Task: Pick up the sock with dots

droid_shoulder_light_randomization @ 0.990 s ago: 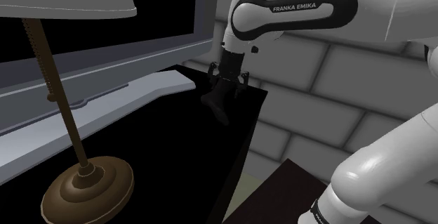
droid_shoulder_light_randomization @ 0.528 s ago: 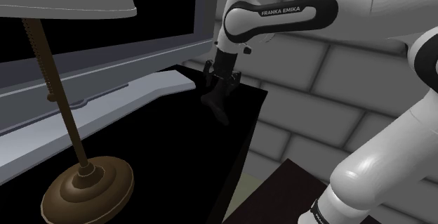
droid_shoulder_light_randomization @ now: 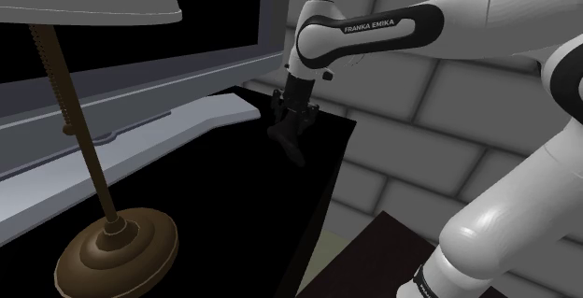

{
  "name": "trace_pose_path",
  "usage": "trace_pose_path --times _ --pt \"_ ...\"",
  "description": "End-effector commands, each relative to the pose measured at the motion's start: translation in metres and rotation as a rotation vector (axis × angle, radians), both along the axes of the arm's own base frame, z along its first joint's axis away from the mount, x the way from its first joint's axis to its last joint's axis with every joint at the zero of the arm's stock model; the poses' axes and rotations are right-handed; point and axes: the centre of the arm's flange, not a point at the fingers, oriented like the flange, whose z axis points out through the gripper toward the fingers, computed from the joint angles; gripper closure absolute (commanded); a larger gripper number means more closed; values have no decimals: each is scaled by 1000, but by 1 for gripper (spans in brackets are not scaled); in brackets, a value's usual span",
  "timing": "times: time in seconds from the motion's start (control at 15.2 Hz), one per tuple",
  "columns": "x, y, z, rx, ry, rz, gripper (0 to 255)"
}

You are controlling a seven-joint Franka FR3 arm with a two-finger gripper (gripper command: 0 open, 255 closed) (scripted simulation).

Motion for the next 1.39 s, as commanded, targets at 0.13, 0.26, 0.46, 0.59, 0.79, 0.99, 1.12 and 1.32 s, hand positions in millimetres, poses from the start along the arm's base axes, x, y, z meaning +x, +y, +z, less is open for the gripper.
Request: trace_pose_path --times 0.13,0.26,0.46,0.59,0.79,0.99,1.12,1.32 --pt "0 0 -1 0 2 0 255" --pt "0 0 -2 0 2 0 255" --pt "0 1 3 0 2 0 255" --pt "0 1 14 0 2 0 255" --pt "0 1 30 0 2 0 255" --pt "0 1 45 0 2 0 255" --pt "0 1 56 0 2 0 255" --pt "0 1 72 0 2 0 255"
